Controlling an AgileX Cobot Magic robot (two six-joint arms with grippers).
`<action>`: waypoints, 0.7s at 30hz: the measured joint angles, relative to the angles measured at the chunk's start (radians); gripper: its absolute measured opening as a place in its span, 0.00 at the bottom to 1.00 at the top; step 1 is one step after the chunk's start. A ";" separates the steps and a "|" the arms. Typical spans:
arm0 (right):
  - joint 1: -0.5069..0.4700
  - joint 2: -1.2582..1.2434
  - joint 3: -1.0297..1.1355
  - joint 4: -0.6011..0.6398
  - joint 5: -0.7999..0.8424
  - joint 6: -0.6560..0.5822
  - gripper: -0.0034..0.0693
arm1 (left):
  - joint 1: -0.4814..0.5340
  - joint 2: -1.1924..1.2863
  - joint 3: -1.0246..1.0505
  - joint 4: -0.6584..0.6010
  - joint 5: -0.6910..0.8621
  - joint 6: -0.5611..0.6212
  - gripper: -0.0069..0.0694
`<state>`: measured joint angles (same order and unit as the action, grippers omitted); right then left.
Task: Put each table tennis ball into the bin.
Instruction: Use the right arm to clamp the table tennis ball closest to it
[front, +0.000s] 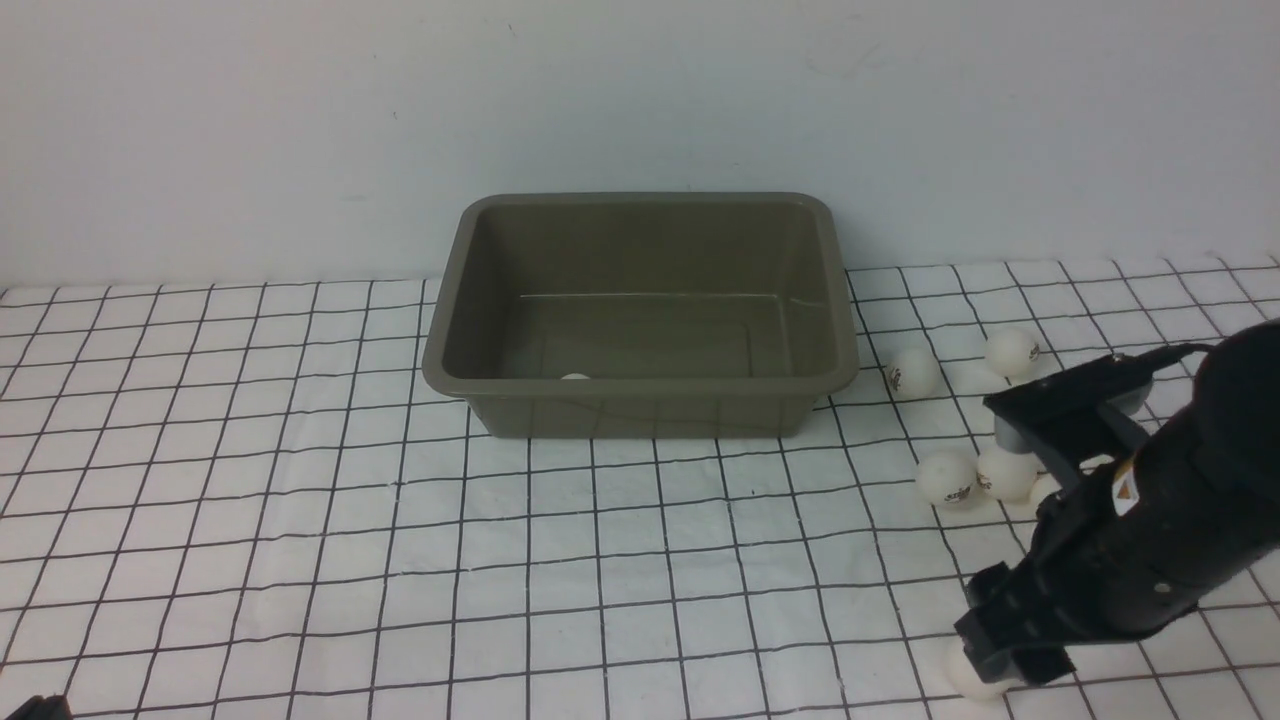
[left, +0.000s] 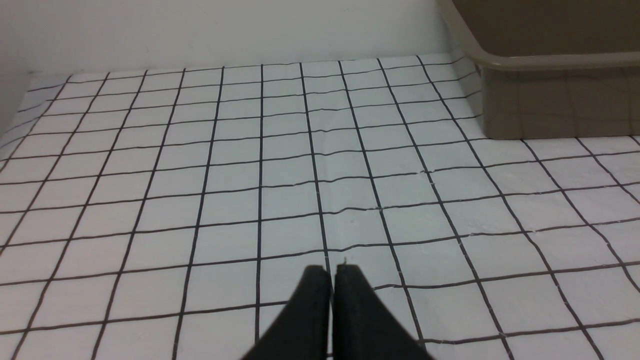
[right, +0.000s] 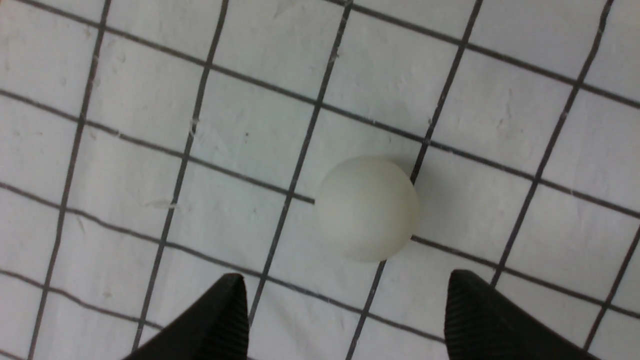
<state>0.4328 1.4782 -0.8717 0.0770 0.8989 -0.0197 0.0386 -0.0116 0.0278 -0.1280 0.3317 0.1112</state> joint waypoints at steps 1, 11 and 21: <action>0.000 0.006 0.000 0.000 -0.005 0.000 0.70 | 0.000 0.000 0.000 0.000 0.000 0.000 0.09; 0.000 0.118 0.001 -0.055 -0.065 0.020 0.70 | 0.000 0.000 0.000 0.000 0.000 0.000 0.09; 0.000 0.197 0.001 -0.077 -0.129 0.020 0.70 | 0.000 0.000 0.000 0.000 0.000 0.000 0.09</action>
<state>0.4328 1.6755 -0.8709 0.0000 0.7703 0.0000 0.0386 -0.0116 0.0278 -0.1280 0.3317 0.1112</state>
